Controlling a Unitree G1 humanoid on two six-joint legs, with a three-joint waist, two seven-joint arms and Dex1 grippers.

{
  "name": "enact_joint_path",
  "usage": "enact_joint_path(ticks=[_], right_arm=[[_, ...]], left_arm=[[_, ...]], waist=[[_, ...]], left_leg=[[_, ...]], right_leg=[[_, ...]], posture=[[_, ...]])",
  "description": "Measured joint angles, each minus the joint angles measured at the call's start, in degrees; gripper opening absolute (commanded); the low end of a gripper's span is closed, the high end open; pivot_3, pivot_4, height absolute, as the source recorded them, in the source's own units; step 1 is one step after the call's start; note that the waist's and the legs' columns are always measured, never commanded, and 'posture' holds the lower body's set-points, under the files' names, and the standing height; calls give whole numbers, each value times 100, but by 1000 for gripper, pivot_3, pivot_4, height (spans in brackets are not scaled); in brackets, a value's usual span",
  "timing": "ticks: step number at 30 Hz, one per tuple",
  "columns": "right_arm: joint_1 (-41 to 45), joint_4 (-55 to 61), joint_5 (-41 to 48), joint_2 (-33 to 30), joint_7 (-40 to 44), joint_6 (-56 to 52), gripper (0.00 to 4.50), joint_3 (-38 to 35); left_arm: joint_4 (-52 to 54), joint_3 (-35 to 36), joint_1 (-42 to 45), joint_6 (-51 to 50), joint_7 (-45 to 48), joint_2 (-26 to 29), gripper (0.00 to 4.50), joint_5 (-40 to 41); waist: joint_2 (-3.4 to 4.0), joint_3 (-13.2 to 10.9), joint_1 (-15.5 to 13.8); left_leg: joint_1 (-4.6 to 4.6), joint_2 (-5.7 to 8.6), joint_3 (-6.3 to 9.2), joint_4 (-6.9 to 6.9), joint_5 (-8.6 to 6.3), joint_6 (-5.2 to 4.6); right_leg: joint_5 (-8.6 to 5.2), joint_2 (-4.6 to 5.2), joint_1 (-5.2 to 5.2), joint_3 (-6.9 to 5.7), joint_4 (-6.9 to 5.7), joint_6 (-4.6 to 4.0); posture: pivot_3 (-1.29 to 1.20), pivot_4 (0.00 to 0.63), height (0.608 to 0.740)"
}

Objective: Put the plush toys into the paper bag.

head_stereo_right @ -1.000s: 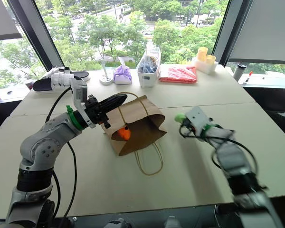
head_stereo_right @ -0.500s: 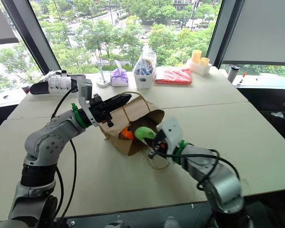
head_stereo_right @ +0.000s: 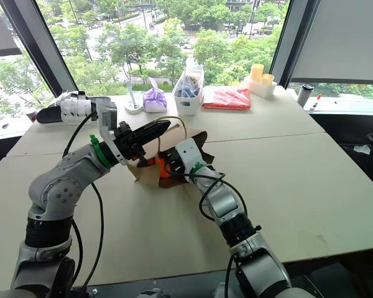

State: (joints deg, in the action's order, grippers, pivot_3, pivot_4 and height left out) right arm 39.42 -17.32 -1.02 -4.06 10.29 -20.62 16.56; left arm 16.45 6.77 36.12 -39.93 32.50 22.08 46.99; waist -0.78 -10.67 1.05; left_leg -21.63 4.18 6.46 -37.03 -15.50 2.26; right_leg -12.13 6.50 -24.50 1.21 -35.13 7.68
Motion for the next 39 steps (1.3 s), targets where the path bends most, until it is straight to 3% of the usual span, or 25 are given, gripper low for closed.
enact_joint_path(ticks=[2,3,6,9,12,15,20,30,33,39], right_arm=[[-34,19,14,-9,132,21,4323,-21],[-113,178,34,-62,255,-5,4430,-48],[-396,887,249,-285,656,-310,4430,-161],[-893,2499,841,-835,1219,-1214,4430,-413],[-1346,4269,1650,-1704,1732,-2259,4430,-1155],[-1892,5172,2230,-2220,1940,-2979,4430,-1895],[-2729,5081,2308,-2377,1889,-3284,4430,-1858],[-2632,3762,1569,-1914,1319,-2595,4430,-941],[-2430,3366,1347,-1797,1228,-2366,3600,-812],[-2213,3063,1364,-1676,1263,-2343,464,-881]], left_arm=[[12,39,20,-87,-99,3,0,42],[15,67,50,-125,-152,7,0,82],[9,85,173,-187,-228,22,0,118],[-74,86,288,-193,-205,46,0,106],[-193,77,295,-131,-125,42,0,46],[-231,64,217,-74,10,28,0,-17],[-277,66,174,-24,226,46,0,-31],[-300,89,72,51,337,138,0,-98],[-296,104,30,52,324,147,0,-110],[-295,113,30,85,201,138,0,-137]], waist=[[0,0,1],[0,0,-3],[0,0,-3],[2,-1,-22],[0,0,-41],[-2,1,-31],[-1,0,-11],[-1,0,-30],[-2,0,-29],[-2,0,-27]], left_leg=[[-3,1,1,-2,0,-1],[-4,1,3,-3,-1,-2],[-3,1,3,-3,-10,-18],[-10,2,9,-5,-14,-24],[-14,2,9,-8,-19,-34],[-8,-2,2,-7,-20,-35],[-1,-4,-18,-7,-19,-36],[-1,-2,-10,-10,-19,-34],[0,-2,-11,-10,-18,-34],[0,-2,-5,-8,-18,-33]], right_leg=[[0,0,-1,0,1,0],[0,0,-1,-1,1,0],[0,-1,-1,-2,0,0],[0,-1,-4,-3,0,1],[-1,-1,-2,-5,6,2],[-2,-4,3,-7,7,0],[-2,-4,5,1,2,0],[-1,-2,6,1,4,0],[-2,-3,6,-1,3,0],[-1,-3,6,-1,3,1]], posture=[[0,150,740],[0,150,740],[0,150,740],[0,150,740],[0,150,740],[0,150,740],[0,150,740],[0,150,740],[0,150,740],[0,150,740]])
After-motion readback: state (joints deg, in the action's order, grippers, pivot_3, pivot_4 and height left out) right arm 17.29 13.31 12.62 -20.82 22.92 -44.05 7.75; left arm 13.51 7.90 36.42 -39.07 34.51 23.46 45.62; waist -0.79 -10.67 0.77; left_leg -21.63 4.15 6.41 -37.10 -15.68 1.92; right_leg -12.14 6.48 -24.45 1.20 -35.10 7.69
